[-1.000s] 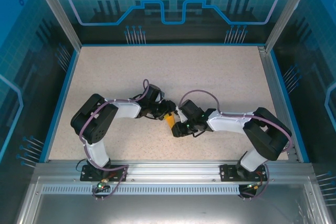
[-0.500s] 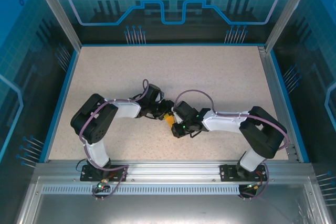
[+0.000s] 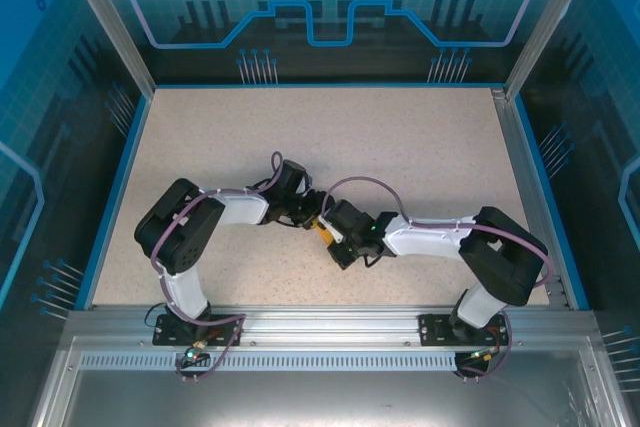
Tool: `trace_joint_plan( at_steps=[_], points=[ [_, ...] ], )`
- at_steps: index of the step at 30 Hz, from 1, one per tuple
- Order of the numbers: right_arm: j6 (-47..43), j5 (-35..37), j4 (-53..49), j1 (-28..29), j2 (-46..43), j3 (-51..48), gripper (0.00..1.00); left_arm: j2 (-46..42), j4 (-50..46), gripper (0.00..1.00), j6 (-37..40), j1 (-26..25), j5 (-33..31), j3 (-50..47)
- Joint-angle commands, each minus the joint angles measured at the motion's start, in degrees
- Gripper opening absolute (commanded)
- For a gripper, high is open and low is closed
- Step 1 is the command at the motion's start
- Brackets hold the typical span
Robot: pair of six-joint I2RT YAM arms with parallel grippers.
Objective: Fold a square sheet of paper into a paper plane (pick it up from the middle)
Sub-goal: Fold the wing for the fifth time at the center of the table.
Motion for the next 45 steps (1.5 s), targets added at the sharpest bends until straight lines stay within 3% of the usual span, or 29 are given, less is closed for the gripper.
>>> trace_joint_plan(
  at_steps=[1, 4, 7, 10, 13, 15, 20, 39, 45],
  points=[
    [0.6, -1.4, -0.1, 2.5, -1.1, -3.4, 0.14, 1.7, -2.2, 0.49, -1.7, 0.0, -1.1, -2.0],
    [6.0, -1.1, 2.5, 2.2, -2.4, -5.6, 0.20, 1.6, -2.2, 0.49, -1.6, 0.0, -1.1, -2.1],
    [11.0, -7.1, 6.5, -1.3, -8.3, -8.8, 0.30, 1.1, -2.3, 0.49, -1.3, 0.0, -1.0, -2.5],
    [16.9, -14.4, 14.4, -7.5, -15.4, -14.5, 0.45, 0.7, -2.0, 0.49, -0.9, 0.0, -0.9, -3.1],
    [22.8, -21.4, 18.8, -14.7, -18.4, -17.5, 0.52, 0.5, -1.7, 0.49, -0.6, -0.1, -1.0, -3.4],
    [25.1, -27.0, 21.9, -17.8, -17.8, -17.7, 0.48, 0.5, -1.5, 0.49, -0.5, 0.0, -0.9, -3.4],
    [31.0, -32.2, 21.3, -19.3, -9.6, -13.2, 0.32, 0.8, -1.4, 0.49, -0.6, -0.1, -0.6, -3.1],
    [34.8, -36.2, 28.7, -17.8, 4.1, -9.1, 0.21, 0.3, -1.6, 0.49, -0.5, 0.0, -0.8, -3.7],
    [35.3, -37.6, 33.2, -17.9, 5.7, -10.0, 0.08, -0.1, -1.5, 0.49, -0.6, 0.0, -0.9, -4.0]
  ],
)
